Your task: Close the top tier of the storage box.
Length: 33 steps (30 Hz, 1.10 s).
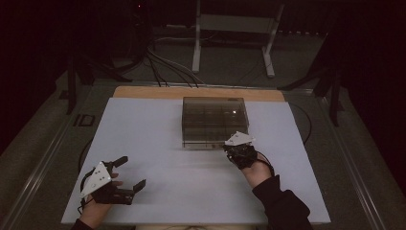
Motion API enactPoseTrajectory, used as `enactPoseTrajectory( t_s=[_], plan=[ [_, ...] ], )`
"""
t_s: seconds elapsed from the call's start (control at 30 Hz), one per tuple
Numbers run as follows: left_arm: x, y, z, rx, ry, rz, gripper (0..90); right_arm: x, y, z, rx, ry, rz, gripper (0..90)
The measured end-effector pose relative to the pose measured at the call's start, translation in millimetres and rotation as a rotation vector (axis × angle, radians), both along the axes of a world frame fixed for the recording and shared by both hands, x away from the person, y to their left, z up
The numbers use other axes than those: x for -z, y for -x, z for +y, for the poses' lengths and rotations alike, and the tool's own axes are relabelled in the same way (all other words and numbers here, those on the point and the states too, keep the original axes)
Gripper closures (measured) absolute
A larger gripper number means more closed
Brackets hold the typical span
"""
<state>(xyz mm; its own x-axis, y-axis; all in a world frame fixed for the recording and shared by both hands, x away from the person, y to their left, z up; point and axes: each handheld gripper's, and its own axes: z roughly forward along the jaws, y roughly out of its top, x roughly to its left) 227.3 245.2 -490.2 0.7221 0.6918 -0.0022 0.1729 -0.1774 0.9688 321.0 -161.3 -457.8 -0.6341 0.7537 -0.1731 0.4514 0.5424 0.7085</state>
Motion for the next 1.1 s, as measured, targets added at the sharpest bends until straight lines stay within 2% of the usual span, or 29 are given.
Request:
enactPoseTrajectory(
  t_s=[1.1],
  plan=[
    [-0.4,0.4,0.4,0.0,-0.004,-0.002,0.2,-4.7,-9.6,0.8,0.011,0.006,-0.015,90.0]
  ],
)
